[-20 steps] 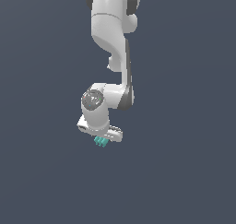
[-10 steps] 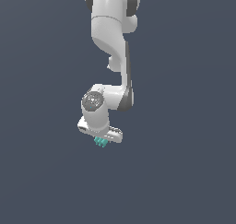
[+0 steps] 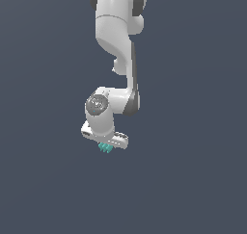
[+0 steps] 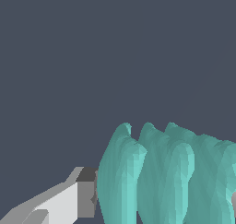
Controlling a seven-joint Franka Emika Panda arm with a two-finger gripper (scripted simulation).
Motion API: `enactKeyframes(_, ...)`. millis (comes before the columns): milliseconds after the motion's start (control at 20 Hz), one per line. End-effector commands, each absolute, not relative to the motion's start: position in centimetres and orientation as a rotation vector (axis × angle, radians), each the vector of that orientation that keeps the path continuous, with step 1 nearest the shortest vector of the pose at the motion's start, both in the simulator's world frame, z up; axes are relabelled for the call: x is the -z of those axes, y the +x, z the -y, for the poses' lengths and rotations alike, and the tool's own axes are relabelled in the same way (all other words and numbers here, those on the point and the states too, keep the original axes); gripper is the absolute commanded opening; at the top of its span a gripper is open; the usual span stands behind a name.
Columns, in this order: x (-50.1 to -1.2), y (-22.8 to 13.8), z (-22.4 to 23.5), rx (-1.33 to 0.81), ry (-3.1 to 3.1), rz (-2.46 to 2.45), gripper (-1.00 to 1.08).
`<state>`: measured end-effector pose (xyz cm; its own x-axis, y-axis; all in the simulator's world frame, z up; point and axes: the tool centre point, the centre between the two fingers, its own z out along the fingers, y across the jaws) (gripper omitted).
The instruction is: Pick up the object and move it to a goal position.
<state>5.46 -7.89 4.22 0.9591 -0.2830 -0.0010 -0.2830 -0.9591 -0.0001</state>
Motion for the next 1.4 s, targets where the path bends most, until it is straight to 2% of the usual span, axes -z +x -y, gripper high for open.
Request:
enactKeyframes(0, -4.7, 5.3, 8.0, 0.000, -3.109, -0.449, -1.00)
enactKeyframes(550, -10.5, 2.9, 9.7, 0.000, -3.108, -0.450, -1.00)
enactKeyframes(1350, -27.1, -3.7, 14.4, 0.000, -3.107, -0.451, -1.00)
